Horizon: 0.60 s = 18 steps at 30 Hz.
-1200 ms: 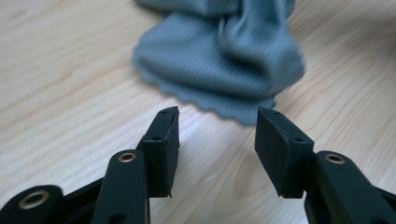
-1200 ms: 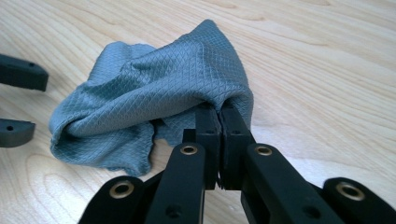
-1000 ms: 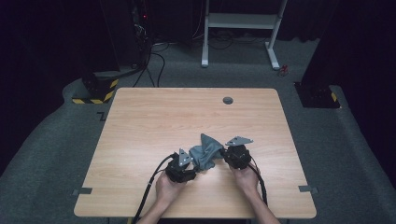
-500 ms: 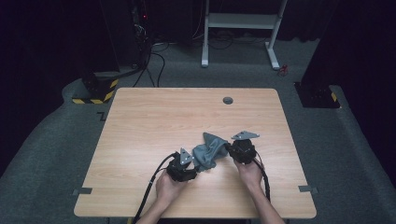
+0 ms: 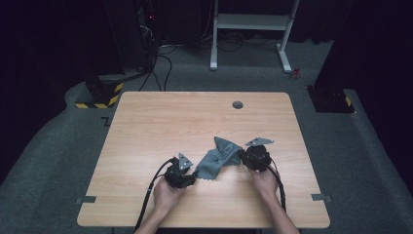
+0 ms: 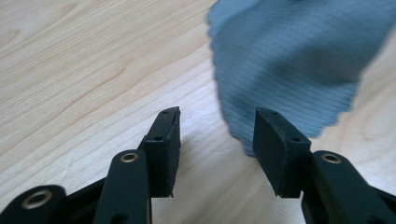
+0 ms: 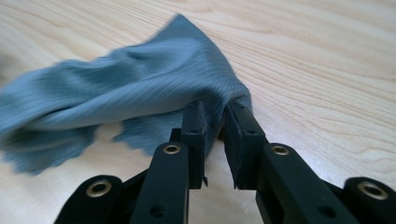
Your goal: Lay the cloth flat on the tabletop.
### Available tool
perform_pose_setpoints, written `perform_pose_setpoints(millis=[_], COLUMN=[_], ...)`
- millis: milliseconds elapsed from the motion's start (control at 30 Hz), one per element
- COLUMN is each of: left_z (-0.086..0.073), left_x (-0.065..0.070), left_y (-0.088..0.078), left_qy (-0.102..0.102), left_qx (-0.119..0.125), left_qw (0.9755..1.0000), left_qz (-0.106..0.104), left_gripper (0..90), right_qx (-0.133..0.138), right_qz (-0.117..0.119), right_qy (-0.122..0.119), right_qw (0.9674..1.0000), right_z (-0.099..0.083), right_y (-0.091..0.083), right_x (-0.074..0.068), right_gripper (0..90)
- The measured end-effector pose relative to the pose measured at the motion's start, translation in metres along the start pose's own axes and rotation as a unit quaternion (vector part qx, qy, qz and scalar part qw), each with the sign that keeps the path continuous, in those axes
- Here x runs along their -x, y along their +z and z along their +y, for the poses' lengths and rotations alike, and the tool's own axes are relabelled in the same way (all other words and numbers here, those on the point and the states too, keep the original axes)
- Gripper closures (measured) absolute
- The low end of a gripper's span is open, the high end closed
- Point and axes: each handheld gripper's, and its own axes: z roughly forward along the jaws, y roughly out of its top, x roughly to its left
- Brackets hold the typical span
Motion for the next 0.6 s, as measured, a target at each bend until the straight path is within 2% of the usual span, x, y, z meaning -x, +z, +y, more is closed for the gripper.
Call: perform_pose_setpoints(millis=[33, 67, 100, 133, 167, 200, 233, 333, 400, 433, 500, 600], left_z=[0.000, 0.001, 0.002, 0.003, 0.003, 0.004, 0.003, 0.002, 0.001, 0.001, 0.000, -0.001], left_x=[0.000, 0.005, 0.011, 0.012, 0.012, 0.013, 0.012, 0.010, 0.009, 0.008, 0.006, 0.006], left_y=[0.000, -0.002, -0.002, 0.000, 0.000, 0.003, 0.008, 0.010, 0.010, 0.010, 0.010, 0.011], left_qy=[0.000, 0.009, 0.023, 0.027, 0.027, 0.027, 0.023, 0.014, 0.011, 0.011, 0.009, 0.004], left_qx=[0.000, 0.008, 0.012, 0.010, 0.010, 0.007, -0.001, 0.001, 0.003, 0.004, 0.004, 0.009], left_qw=[1.0000, 0.9999, 0.9997, 0.9996, 0.9996, 0.9996, 0.9997, 0.9998, 0.9999, 0.9999, 0.9999, 0.9999], left_qz=[0.000, -0.004, -0.004, -0.003, -0.003, -0.003, -0.007, -0.013, -0.010, -0.006, -0.004, -0.007], left_gripper=[51.1, 51.1, 51.1, 51.3, 51.7, 51.7, 53.9, 55.1, 52.4, 50.3, 46.8, 45.0], right_qx=[0.000, 0.007, 0.010, 0.009, 0.009, 0.009, 0.006, -0.005, -0.007, -0.009, -0.009, -0.011], right_qz=[0.000, 0.007, 0.012, 0.015, 0.015, 0.025, 0.040, 0.050, 0.049, 0.046, 0.044, 0.037], right_qy=[0.000, 0.001, -0.017, -0.020, -0.020, -0.022, -0.036, -0.055, -0.053, -0.045, -0.037, -0.036], right_qw=[1.0000, 0.9999, 0.9997, 0.9996, 0.9996, 0.9994, 0.9985, 0.9972, 0.9974, 0.9979, 0.9983, 0.9986], right_z=[0.000, -0.003, -0.010, -0.011, -0.011, -0.014, -0.017, -0.018, -0.017, -0.014, -0.010, -0.007], right_y=[0.000, -0.005, -0.010, -0.011, -0.011, -0.012, -0.011, 0.000, 0.005, 0.016, 0.025, 0.031], right_x=[0.000, -0.003, -0.012, -0.014, -0.014, -0.018, -0.027, -0.039, -0.041, -0.043, -0.044, -0.046], right_gripper=[78.1, 78.3, 79.5, 80.6, 80.6, 81.8, 83.5, 83.2, 81.6, 79.8, 78.1, 75.8])
